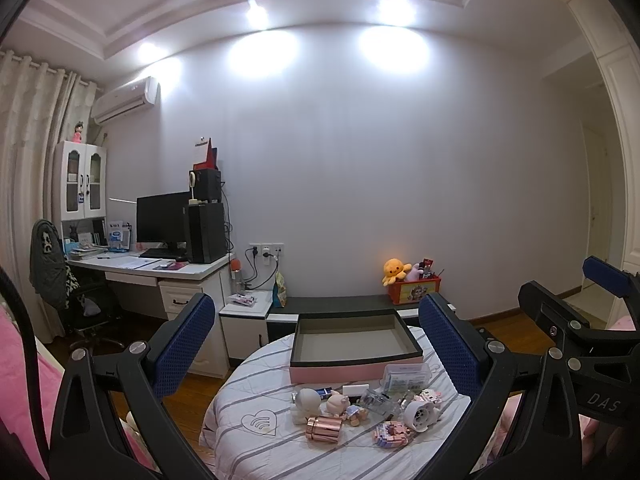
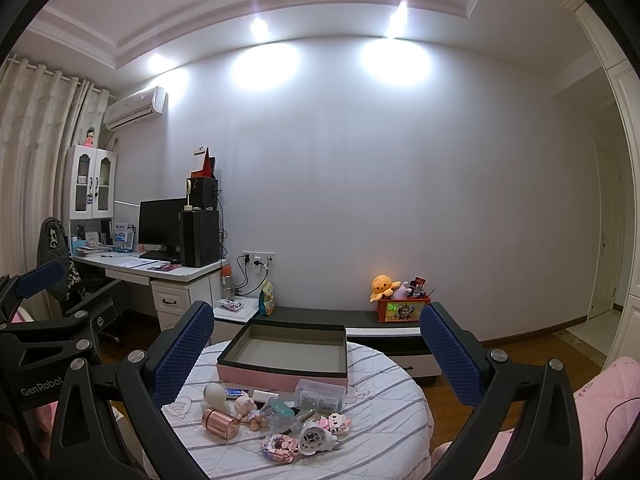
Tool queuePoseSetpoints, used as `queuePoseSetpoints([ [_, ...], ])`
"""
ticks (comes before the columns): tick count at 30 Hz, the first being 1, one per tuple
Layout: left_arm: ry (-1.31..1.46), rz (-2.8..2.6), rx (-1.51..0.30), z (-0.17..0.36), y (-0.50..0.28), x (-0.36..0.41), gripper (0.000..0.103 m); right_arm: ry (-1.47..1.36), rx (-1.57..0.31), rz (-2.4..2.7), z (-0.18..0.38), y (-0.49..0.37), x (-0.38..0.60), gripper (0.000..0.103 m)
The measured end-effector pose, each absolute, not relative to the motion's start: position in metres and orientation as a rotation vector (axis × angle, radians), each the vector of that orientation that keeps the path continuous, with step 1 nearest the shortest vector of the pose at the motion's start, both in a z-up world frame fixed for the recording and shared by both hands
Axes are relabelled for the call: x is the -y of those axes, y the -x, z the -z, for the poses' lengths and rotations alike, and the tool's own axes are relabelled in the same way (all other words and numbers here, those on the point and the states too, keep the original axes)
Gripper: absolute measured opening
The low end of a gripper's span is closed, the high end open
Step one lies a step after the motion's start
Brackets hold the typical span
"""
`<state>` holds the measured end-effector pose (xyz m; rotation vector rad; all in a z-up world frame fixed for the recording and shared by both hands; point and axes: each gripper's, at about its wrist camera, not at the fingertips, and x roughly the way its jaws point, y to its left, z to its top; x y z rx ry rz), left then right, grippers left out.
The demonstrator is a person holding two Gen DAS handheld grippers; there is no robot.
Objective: Organize rigid objects
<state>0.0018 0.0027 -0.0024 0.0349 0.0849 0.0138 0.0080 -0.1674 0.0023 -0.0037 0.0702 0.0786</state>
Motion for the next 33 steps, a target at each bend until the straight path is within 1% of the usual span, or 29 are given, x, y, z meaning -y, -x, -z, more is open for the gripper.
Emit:
queuePoseSetpoints([
  [33,-0.036,-0.024,-0.083,0.0031,-0.0003,-0.0055,0.103,0.004,-0.078,-0.081,-0.0029,-0.0055,0.1652,0.103],
])
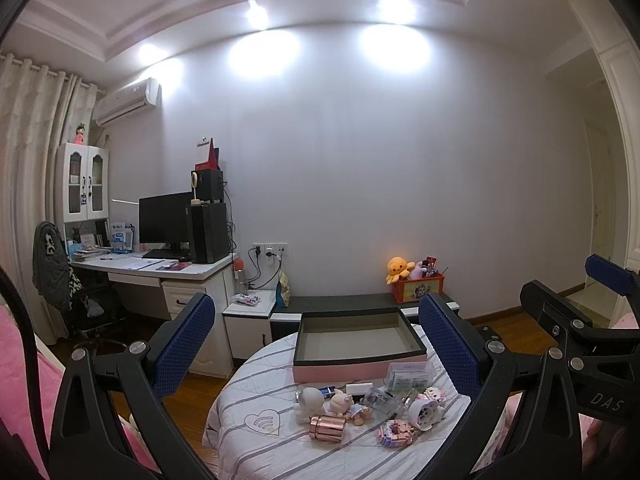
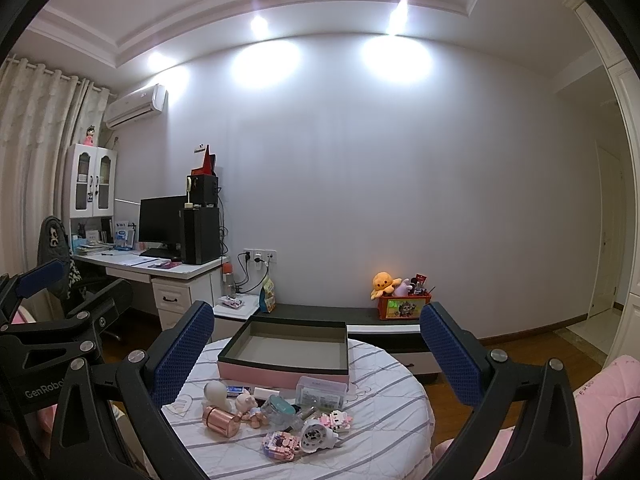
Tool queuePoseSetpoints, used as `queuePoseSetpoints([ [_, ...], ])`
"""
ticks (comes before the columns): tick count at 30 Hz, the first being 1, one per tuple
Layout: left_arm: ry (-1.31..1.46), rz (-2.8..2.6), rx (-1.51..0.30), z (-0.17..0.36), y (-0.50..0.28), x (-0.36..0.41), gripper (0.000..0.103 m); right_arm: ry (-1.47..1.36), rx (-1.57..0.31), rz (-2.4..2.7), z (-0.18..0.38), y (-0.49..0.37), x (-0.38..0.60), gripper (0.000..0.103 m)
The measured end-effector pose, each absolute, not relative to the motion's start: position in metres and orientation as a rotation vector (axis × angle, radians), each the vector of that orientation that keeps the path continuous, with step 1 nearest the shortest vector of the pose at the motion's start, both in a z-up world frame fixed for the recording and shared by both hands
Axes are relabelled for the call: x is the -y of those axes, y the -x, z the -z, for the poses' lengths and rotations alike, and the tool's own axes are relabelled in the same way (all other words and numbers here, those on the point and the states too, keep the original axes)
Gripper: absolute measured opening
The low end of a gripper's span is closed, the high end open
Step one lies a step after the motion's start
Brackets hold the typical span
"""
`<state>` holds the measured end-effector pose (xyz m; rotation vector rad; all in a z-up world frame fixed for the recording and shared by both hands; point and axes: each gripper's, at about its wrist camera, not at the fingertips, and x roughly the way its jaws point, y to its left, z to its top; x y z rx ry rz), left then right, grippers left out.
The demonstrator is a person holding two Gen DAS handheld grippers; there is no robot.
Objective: Organize rigid objects
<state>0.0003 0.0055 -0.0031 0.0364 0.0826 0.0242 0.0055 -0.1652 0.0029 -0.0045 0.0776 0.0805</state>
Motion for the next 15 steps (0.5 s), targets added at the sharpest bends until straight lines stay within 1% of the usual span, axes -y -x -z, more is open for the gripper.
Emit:
queuePoseSetpoints([
  [15,-0.048,-0.027,-0.089,0.0055,-0.0006,-0.0034,0.103,0.001,-0.074,-0.081,-0.0035,-0.0028,0.1644,0.103],
])
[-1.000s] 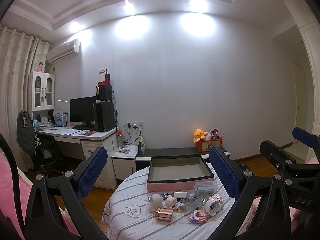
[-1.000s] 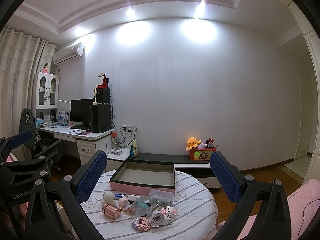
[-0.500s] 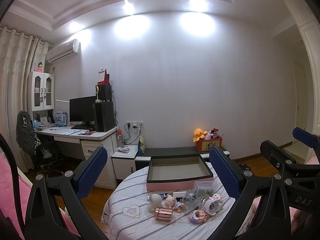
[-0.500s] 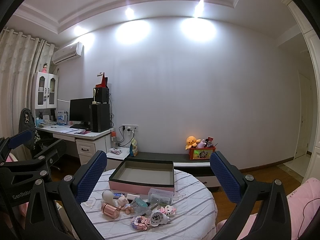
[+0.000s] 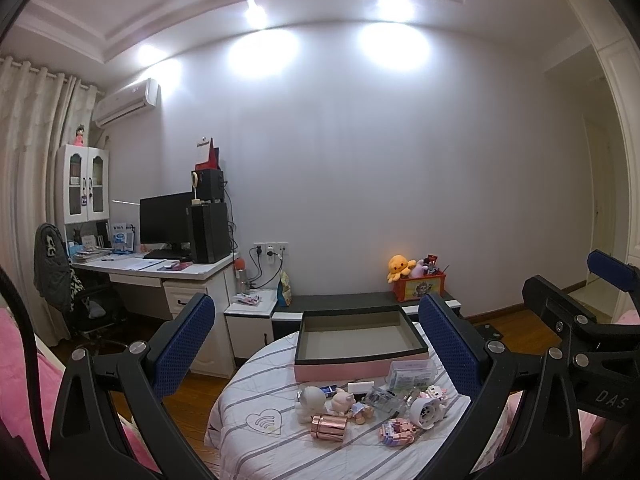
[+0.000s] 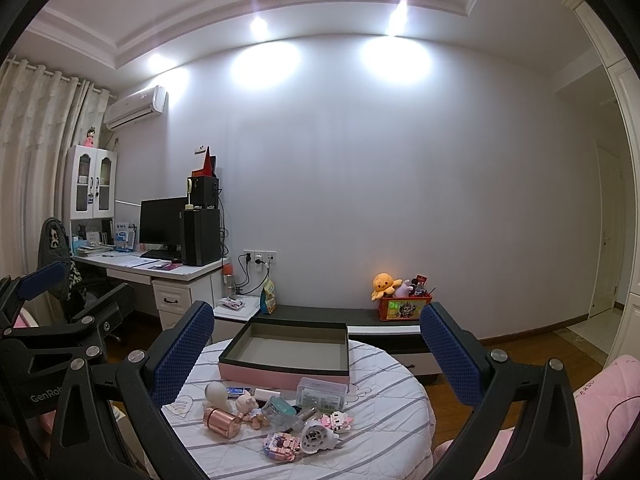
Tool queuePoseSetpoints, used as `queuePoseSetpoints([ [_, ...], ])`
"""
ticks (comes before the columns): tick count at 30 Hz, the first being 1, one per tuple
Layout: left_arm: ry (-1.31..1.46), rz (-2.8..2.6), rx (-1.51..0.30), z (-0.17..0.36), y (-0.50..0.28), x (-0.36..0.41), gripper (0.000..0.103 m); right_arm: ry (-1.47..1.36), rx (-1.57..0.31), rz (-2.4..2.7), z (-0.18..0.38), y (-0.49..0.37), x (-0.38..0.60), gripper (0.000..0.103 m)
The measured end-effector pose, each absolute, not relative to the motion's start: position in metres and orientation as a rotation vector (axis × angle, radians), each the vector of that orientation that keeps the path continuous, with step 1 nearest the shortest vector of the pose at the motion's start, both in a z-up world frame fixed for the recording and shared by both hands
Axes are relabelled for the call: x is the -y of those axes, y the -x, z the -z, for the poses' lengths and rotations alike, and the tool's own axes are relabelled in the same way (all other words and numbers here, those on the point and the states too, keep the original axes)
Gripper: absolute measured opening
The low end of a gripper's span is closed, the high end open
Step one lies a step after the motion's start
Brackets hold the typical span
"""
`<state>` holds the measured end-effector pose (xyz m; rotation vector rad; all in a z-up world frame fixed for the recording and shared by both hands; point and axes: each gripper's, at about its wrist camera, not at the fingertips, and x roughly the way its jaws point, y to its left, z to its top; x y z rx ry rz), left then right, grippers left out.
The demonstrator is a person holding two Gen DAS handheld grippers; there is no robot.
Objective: Organize rigid objects
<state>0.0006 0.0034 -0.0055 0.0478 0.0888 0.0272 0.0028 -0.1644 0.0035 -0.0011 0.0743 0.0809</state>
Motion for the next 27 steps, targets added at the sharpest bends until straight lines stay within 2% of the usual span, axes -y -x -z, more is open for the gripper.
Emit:
queuePoseSetpoints([
  [27,-0.058,0.037,-0.103,0.022,-0.026,0.002,0.103,-0.003,-0.102,-0.071,0.009,-0.018,0.169,0.103],
])
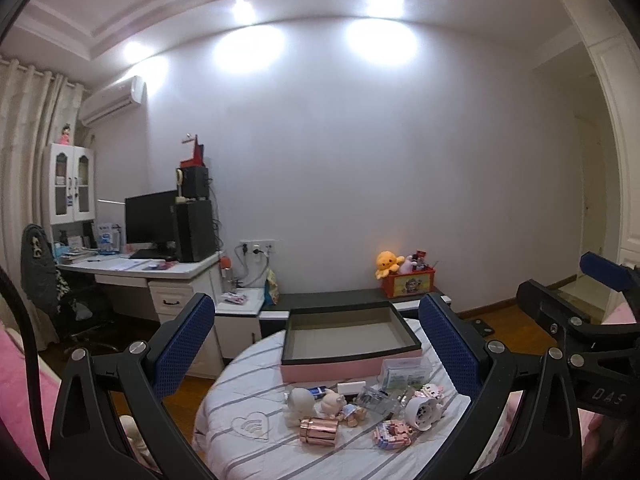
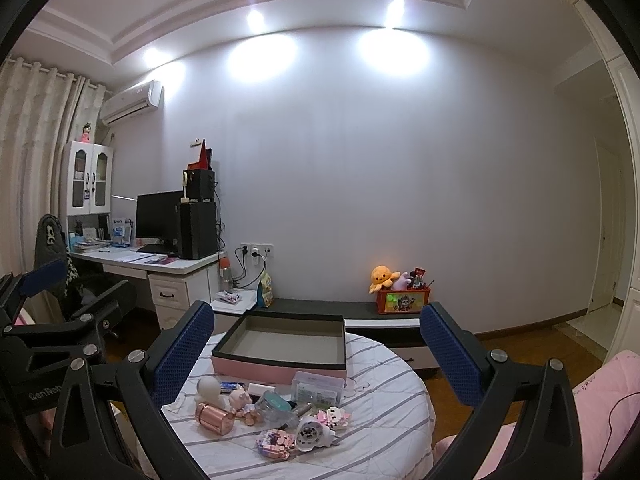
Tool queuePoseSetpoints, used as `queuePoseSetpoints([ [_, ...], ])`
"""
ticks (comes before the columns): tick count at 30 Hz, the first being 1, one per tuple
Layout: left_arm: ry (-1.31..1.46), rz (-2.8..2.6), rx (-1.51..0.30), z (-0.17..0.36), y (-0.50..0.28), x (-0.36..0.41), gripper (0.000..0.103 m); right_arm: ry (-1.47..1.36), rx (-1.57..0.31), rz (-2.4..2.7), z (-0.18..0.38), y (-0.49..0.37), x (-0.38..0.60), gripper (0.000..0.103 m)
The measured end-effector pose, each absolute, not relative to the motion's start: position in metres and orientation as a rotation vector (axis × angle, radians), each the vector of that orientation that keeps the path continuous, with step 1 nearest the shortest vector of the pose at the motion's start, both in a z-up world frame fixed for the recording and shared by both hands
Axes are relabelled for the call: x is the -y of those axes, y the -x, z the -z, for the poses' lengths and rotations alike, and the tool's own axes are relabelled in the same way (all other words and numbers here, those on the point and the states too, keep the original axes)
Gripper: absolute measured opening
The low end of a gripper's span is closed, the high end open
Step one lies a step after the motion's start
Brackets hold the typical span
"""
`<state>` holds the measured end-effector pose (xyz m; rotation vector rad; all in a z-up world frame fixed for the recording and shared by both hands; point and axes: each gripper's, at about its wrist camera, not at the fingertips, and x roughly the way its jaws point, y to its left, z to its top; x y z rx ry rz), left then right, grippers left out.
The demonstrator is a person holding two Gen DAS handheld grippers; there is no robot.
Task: Organize rigid objects
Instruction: 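Grasp the copper cylinder with the left tool while the right tool grasps the white hair dryer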
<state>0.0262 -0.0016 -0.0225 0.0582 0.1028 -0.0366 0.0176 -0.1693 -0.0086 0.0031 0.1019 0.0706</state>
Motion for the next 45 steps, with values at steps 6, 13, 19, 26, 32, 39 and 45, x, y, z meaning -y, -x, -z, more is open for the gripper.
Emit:
queuePoseSetpoints([
  [6,-0.067,0.069,-0.229,0.065,-0.066,0.000,0.103,-0.010,-0.184,-0.068,0.045,-0.051,0.176,0.103],
  [13,-0.006,0.076,-0.491,0.146,-0.122,-0.018,0.103,-0.012,-0.359,-0.060,0.118,-0.098,0.184,0.103],
  [19,0.003,0.064,-0.618,0.192,-0.152,-0.019,0.103,-0.025,-0.482,-0.048,0.170,-0.126,0.190,0.103],
  [26,0.004,0.015,-0.709,0.222,-0.186,-0.027,0.103,-0.066,-0.590,-0.042,0.199,-0.153,0.198,0.103],
  [32,0.028,0.044,-0.747,0.235,-0.205,-0.027,0.103,-0.092,-0.621,-0.060,0.205,-0.167,0.195,0.103],
  [39,0.059,0.130,-0.771,0.245,-0.212,-0.026,0.063,-0.075,-0.666,-0.073,0.211,-0.191,0.181,0.103],
  [45,0.048,0.131,-0.751,0.242,-0.205,-0.022,0.056,-0.198,-0.741,-0.124,0.224,-0.211,0.196,0.094],
])
